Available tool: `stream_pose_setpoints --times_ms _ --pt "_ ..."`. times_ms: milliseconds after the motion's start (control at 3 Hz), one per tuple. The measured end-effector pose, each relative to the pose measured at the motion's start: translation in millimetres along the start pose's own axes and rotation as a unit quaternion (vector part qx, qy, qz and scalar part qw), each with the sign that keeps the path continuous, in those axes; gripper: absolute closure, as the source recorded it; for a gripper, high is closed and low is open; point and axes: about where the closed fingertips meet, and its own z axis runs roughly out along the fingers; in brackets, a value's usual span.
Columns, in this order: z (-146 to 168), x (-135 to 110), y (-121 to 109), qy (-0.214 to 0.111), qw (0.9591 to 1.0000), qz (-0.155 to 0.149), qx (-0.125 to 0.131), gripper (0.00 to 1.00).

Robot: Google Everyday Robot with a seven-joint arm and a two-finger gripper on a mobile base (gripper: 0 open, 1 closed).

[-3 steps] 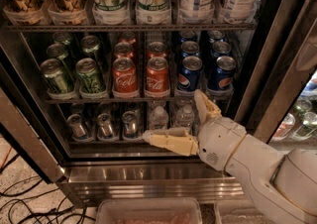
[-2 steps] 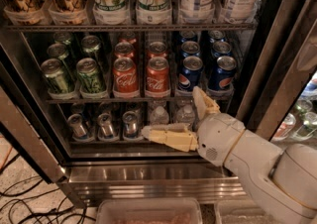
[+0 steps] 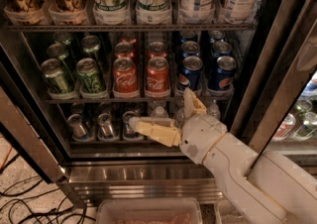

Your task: Pick green can from middle shelf of fridge

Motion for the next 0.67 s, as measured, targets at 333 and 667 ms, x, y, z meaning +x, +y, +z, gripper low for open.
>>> stream_pose_setpoints --times_ms 333,667 --pt "5.7 6.7 -1.0 0.016 0.9987 -0.040 0.029 0.00" --pt "5.7 6.7 -1.0 0.017 0.9987 -0.040 0.029 0.00"
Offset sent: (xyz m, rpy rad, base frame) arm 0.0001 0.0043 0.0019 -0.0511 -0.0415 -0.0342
